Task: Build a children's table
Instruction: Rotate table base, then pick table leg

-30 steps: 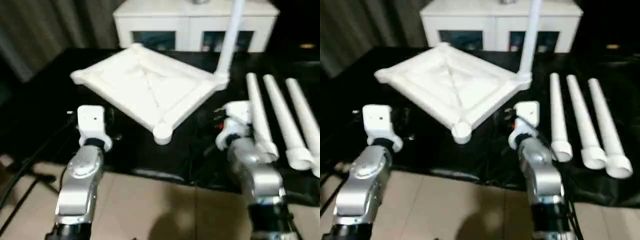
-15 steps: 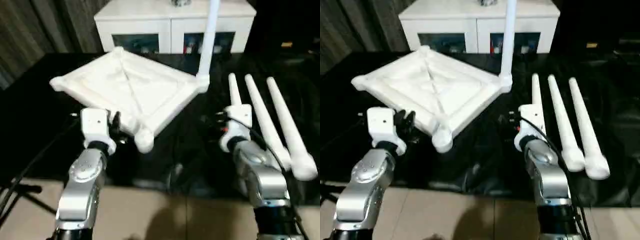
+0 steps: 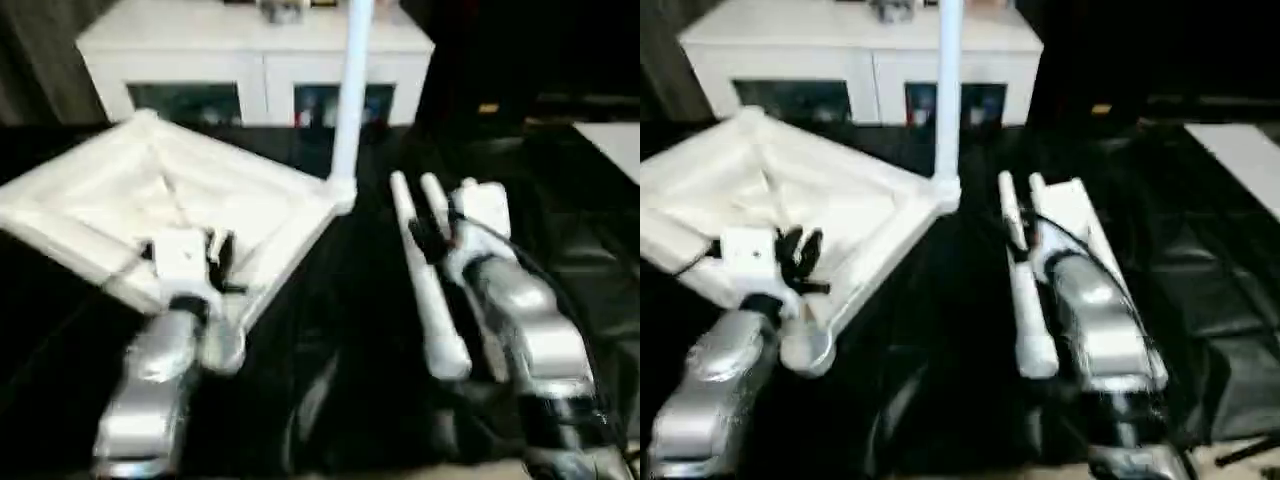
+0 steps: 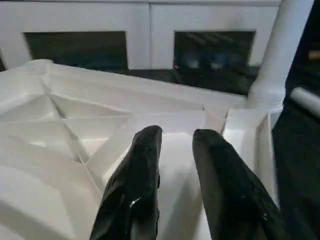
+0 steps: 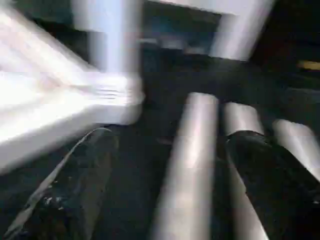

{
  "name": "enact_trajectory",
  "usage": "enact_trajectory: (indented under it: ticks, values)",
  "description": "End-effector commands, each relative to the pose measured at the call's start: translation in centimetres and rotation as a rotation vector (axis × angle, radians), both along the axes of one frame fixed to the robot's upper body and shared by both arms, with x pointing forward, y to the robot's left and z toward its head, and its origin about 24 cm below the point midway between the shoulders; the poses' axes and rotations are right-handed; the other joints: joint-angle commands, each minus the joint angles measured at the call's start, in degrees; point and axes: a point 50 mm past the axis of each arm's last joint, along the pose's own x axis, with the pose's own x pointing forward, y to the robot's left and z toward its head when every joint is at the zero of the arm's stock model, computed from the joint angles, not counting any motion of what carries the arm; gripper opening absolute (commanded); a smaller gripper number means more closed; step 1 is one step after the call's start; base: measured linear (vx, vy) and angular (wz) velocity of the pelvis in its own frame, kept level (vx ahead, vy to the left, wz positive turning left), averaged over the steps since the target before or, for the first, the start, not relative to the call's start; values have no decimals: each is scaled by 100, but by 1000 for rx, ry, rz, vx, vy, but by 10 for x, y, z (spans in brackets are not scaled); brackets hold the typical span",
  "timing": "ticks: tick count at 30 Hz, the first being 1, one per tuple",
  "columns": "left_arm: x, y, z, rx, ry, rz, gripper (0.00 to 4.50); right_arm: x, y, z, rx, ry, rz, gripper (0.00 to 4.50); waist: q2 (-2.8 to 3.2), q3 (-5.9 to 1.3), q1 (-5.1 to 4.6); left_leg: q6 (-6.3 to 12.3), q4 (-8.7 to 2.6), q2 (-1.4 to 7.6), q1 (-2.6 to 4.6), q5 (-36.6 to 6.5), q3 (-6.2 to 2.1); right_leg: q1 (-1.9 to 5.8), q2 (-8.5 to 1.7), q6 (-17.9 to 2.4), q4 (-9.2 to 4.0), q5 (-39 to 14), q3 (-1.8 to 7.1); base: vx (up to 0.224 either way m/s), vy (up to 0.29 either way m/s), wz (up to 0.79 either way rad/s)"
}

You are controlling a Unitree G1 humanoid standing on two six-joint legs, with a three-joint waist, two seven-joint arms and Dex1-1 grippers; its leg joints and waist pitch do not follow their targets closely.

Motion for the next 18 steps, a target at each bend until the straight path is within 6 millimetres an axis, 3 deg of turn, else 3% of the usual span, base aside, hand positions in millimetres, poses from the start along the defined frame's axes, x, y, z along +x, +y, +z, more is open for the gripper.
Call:
enact_trajectory:
  ticks: [1,2,3,4,5,6,7,8,9,10,11,12,15,18]
  values:
    - [-2,-8,11,-19,-19,-128,170,-1,-6,-4,38,87,21,439,33,-435,-80,1866,-83,549,611,5563,-504,-180,-687,33,-324,2294,485,19,16,-18]
    - [-2,-8,11,-19,-19,-129,170,0,-6,-4,38,88,21,439,-64,-383,-28,1568,-119,291,346,4765,-271,-28,-691,-90,-425,2561,446,-58,69,-15]
    - [-3,-9,14,-4,-2,-182,178,1,-7,-5,36,117,25,450,-44,-334,97,958,-272,92,129,2739,9,178,-655,-351,-466,2594,363,0,0,0]
    - [-4,-11,16,34,41,-278,196,5,-8,-7,27,175,19,450,-3,-330,127,496,-394,178,168,1194,64,212,-631,-642,-481,2232,355,0,0,0]
    - [-4,-11,16,37,43,-285,196,6,-8,-7,28,178,18,450,-4,-303,89,295,-475,189,159,668,72,233,-579,-793,-496,1910,320,0,0,0]
    - [-6,-14,18,66,64,-366,206,9,-8,-8,35,211,6,450,45,-250,55,-94,-586,250,215,-195,100,204,-499,-1001,-531,1203,289,-94,11,-9]
    - [-6,-16,20,74,81,-416,213,11,-9,-8,27,230,0,450,87,-223,20,-342,-656,296,272,-957,104,161,-481,-1116,-557,540,292,-94,11,-9]
    - [-7,-17,22,78,93,-451,230,13,-9,-8,19,244,-4,450,103,-199,2,-465,-681,301,280,-1276,116,139,-480,-1144,-571,235,298,-101,18,-5]
    - [-7,-18,24,82,102,-482,230,15,-9,-8,13,251,-14,450,98,-142,-8,-637,-722,299,310,-1909,147,77,-494,-1106,-638,-512,327,-102,20,-6]
    - [-7,-18,24,83,105,-491,241,16,-10,-8,7,253,-18,450,80,-112,-24,-692,-739,295,314,-2173,159,60,-507,-1054,-671,-908,342,-102,20,-6]
    - [-7,-22,29,109,123,-558,255,20,-13,-8,-48,276,-34,450,78,-85,-11,-790,-747,306,363,-2564,170,6,-550,-901,-747,-1616,364,-92,17,-6]
    - [-7,-23,30,118,127,-573,255,21,-13,-8,-66,286,-32,450,89,-102,7,-824,-727,301,413,-2677,174,-42,-573,-792,-792,-1917,392,-79,10,-2]
    - [-9,-26,35,118,133,-625,291,22,-16,-11,-105,336,-44,450,109,-125,26,-833,-759,316,339,-2318,184,-5,-551,-731,-760,-1442,399,-48,6,-1]
    - [-13,-32,41,98,147,-702,297,19,-19,-17,-108,451,-37,450,100,-161,30,-796,-747,313,340,-2109,208,-1,-526,-819,-729,-1070,381,0,0,0]
